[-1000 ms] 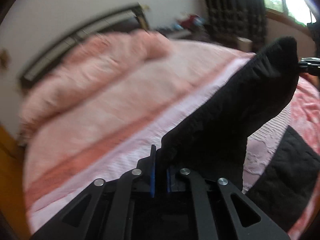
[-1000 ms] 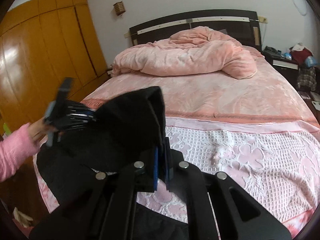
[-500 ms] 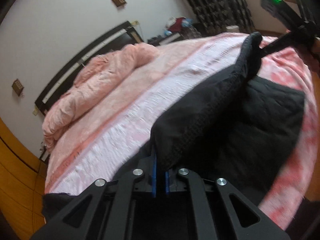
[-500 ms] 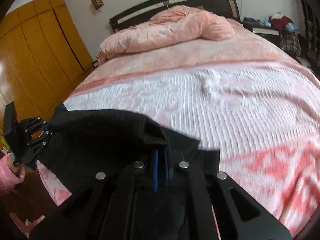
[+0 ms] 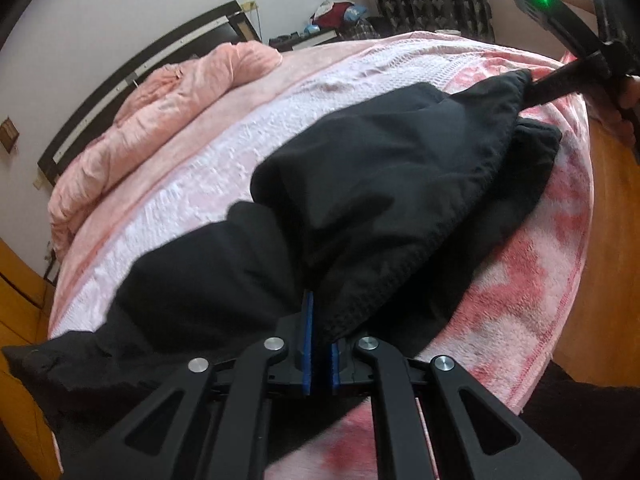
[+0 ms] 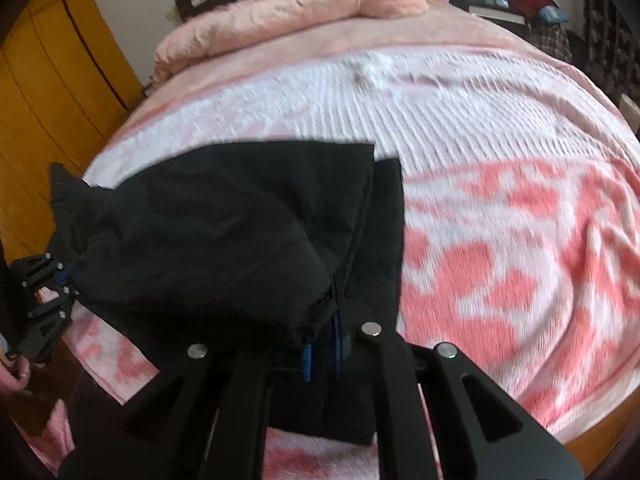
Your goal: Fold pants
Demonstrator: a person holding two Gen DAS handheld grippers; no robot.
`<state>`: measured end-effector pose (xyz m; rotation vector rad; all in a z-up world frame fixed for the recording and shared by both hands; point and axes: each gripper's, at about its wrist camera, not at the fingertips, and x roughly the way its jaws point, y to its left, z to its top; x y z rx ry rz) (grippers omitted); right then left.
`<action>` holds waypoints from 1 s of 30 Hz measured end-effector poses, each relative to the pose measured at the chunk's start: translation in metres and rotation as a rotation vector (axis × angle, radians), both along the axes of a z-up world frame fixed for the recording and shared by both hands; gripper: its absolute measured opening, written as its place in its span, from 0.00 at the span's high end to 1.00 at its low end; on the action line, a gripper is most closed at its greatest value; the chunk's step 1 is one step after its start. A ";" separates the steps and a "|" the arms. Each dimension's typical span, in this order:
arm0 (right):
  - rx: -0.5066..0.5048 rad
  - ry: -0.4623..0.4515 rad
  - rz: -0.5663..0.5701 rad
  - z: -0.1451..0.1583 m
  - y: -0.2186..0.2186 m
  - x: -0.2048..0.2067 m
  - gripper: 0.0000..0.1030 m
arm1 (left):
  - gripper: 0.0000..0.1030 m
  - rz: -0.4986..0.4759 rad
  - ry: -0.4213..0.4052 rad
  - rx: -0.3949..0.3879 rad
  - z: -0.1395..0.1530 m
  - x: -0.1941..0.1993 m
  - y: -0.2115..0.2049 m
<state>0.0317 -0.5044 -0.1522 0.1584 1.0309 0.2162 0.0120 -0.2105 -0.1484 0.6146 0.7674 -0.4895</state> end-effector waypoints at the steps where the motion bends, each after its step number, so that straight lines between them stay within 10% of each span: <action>1: -0.009 0.005 -0.004 -0.001 0.000 -0.003 0.92 | 0.93 0.001 0.008 0.005 -0.004 -0.002 -0.001; 17: -0.171 0.068 -0.139 0.034 -0.023 -0.046 0.72 | 0.92 0.048 0.144 -0.111 -0.015 -0.003 -0.006; 24: -0.120 -0.074 -0.066 0.084 0.020 -0.042 0.53 | 0.89 0.052 0.159 -0.142 -0.016 -0.006 -0.001; 30: 0.071 0.091 0.027 0.024 0.087 0.006 0.56 | 0.76 0.091 0.207 -0.191 -0.009 -0.007 0.011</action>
